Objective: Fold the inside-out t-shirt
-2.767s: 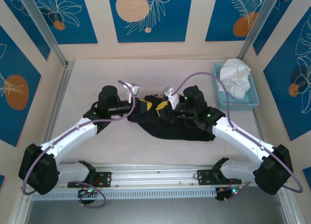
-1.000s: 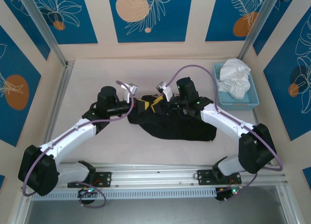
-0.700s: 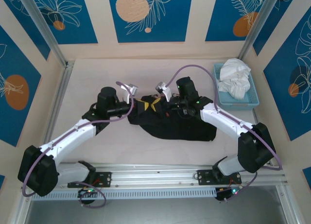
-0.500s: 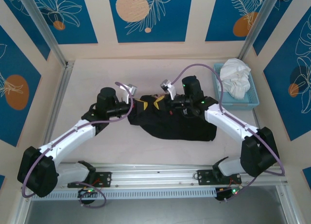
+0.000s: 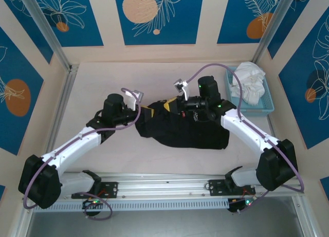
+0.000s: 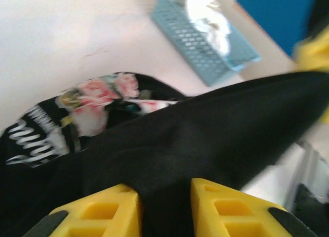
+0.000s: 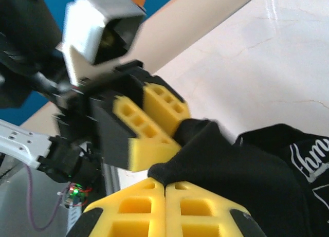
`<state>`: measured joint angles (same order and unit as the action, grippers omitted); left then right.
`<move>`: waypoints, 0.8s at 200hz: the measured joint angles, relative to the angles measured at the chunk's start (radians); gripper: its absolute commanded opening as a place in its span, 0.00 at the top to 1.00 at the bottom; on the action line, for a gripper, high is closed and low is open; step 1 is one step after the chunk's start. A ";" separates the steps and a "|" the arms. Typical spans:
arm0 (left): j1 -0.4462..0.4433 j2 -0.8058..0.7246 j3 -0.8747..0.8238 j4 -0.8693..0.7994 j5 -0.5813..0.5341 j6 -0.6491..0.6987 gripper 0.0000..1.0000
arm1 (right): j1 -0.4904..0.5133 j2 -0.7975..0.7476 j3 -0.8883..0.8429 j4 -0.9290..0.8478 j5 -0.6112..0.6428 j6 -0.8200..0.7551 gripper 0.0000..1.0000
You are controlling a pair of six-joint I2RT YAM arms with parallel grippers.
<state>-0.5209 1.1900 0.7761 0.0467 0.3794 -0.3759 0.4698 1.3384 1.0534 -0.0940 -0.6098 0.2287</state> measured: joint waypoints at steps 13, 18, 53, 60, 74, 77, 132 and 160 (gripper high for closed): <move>0.000 0.000 0.003 -0.054 -0.097 0.011 0.62 | -0.008 0.002 0.040 -0.031 -0.030 0.013 1.00; 0.000 0.000 0.003 -0.072 -0.131 0.017 0.60 | -0.010 0.005 0.056 -0.043 -0.045 0.018 1.00; 0.000 -0.010 0.005 -0.170 -0.307 0.019 0.50 | -0.014 0.055 0.108 -0.065 -0.134 0.094 1.00; 0.000 -0.020 0.006 -0.185 -0.328 0.019 0.48 | -0.014 0.070 0.108 -0.067 -0.146 0.114 1.00; -0.002 -0.051 0.006 -0.206 -0.347 0.023 0.45 | -0.018 0.094 0.112 -0.080 -0.156 0.152 1.00; -0.003 -0.061 0.006 -0.209 -0.348 0.029 0.44 | -0.018 0.099 0.114 -0.081 -0.157 0.161 1.00; -0.121 -0.192 0.043 -0.201 -0.334 0.099 0.37 | -0.032 0.139 0.192 -0.144 -0.136 0.277 1.00; -0.199 -0.091 0.128 -0.205 -0.335 0.151 0.36 | -0.037 0.141 0.201 -0.145 -0.145 0.325 1.00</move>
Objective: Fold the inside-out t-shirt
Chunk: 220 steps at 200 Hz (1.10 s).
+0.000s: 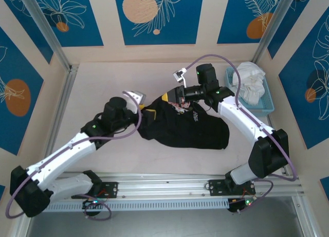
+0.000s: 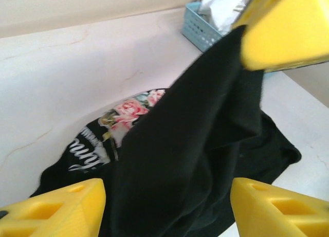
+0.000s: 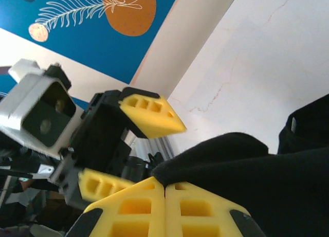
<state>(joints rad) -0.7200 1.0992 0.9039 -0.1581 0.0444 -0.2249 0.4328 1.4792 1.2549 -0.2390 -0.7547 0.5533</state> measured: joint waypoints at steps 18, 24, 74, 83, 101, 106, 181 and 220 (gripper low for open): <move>-0.012 0.073 0.037 -0.003 -0.036 0.015 0.45 | -0.003 0.006 0.000 -0.003 -0.024 0.012 1.00; -0.012 0.095 0.043 -0.004 -0.048 0.020 0.52 | -0.005 0.008 0.001 -0.008 -0.033 0.012 1.00; 0.013 0.144 0.044 0.016 0.096 0.048 1.00 | -0.034 0.012 0.034 -0.125 -0.085 -0.066 1.00; 0.020 0.137 0.040 0.034 0.153 0.049 1.00 | -0.038 0.012 0.045 -0.155 -0.070 -0.087 1.00; 0.035 0.098 0.011 0.082 0.276 0.040 1.00 | -0.041 0.012 0.073 -0.216 0.008 -0.121 0.97; 0.040 0.084 0.000 0.093 0.309 0.035 1.00 | -0.041 0.012 0.078 -0.227 0.035 -0.128 0.96; 0.181 -0.004 -0.129 0.338 0.617 -0.164 1.00 | -0.035 -0.081 -0.012 -0.236 0.238 -0.233 0.73; 0.204 0.018 -0.131 0.399 0.681 -0.220 1.00 | 0.015 -0.237 -0.157 -0.158 0.264 -0.322 0.62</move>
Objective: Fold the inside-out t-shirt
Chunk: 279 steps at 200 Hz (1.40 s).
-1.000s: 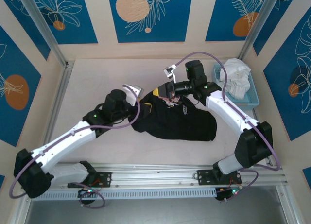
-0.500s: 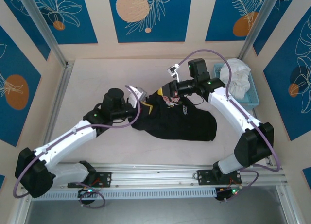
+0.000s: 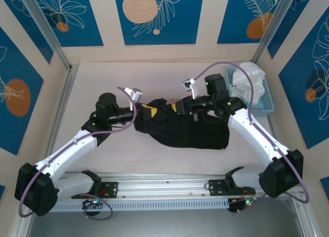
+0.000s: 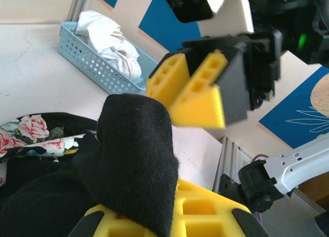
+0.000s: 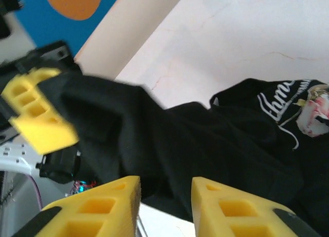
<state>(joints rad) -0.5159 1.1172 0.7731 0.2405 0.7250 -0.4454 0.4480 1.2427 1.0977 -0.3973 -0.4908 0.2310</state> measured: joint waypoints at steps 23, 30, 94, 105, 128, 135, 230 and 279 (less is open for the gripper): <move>0.002 0.008 0.000 0.008 0.012 -0.010 1.00 | 0.055 -0.024 -0.037 0.048 0.022 -0.060 0.62; 0.002 0.010 0.000 0.008 0.016 -0.013 1.00 | 0.065 -0.021 -0.042 0.062 0.026 -0.069 0.61; 0.002 0.010 0.000 0.006 0.019 -0.017 1.00 | 0.070 0.042 -0.047 0.147 0.058 -0.095 0.66; 0.002 0.010 0.000 0.006 0.019 -0.017 1.00 | 0.070 0.045 -0.047 0.151 0.070 -0.095 0.66; 0.002 0.010 0.000 0.006 0.019 -0.017 1.00 | 0.070 0.048 -0.048 0.166 0.071 -0.095 0.65; 0.002 0.010 0.000 0.006 0.019 -0.017 1.00 | 0.071 0.050 -0.048 0.171 0.068 -0.095 0.65; 0.006 0.008 0.000 -0.061 -0.068 0.010 1.00 | 0.080 0.054 -0.068 0.215 -0.004 -0.091 1.00; 0.024 0.005 0.000 -0.156 -0.208 0.052 0.78 | 0.050 0.045 -0.068 0.315 -0.197 0.034 1.00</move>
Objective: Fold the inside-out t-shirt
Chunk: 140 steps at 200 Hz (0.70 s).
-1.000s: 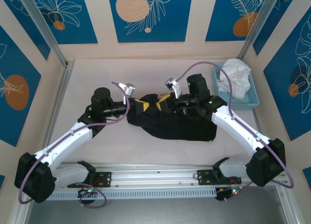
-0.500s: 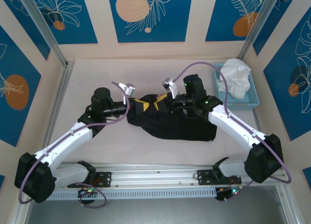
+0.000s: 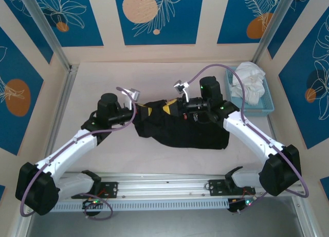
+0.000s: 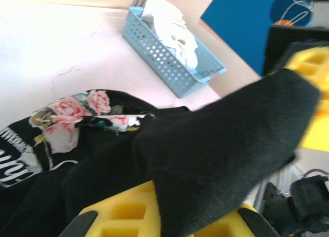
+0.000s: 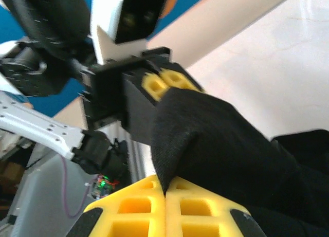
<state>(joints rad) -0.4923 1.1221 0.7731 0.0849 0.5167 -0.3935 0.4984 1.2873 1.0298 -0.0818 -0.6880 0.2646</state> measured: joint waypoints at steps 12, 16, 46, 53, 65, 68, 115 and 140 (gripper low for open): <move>0.000 -0.001 0.000 -0.020 -0.030 0.007 0.68 | 0.003 0.008 0.000 0.037 -0.025 0.038 1.00; 0.000 -0.002 0.000 -0.026 -0.039 0.019 0.65 | 0.003 0.012 0.000 0.050 -0.031 0.053 1.00; 0.002 -0.043 0.000 -0.106 -0.150 0.041 0.42 | 0.003 0.045 0.000 0.108 -0.046 0.132 1.00; 0.001 -0.064 0.000 -0.128 -0.182 0.051 0.38 | 0.001 0.056 0.000 0.116 -0.046 0.149 1.00; -0.001 -0.108 0.000 -0.162 -0.243 0.065 0.32 | -0.002 0.074 0.000 0.124 -0.045 0.178 1.00; -0.002 -0.119 0.000 -0.171 -0.257 0.069 0.31 | -0.002 0.079 0.000 0.126 -0.045 0.184 1.00; -0.093 -0.218 0.026 -0.308 -0.444 0.121 0.45 | -0.021 0.117 0.000 0.147 -0.013 0.290 1.00; -0.185 -0.174 0.068 -0.335 -0.431 0.147 0.49 | -0.031 0.125 0.000 0.164 0.004 0.336 1.00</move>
<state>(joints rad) -0.6777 0.9482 0.8410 -0.2501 0.0853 -0.2462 0.4679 1.4124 1.0302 0.0826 -0.6842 0.6003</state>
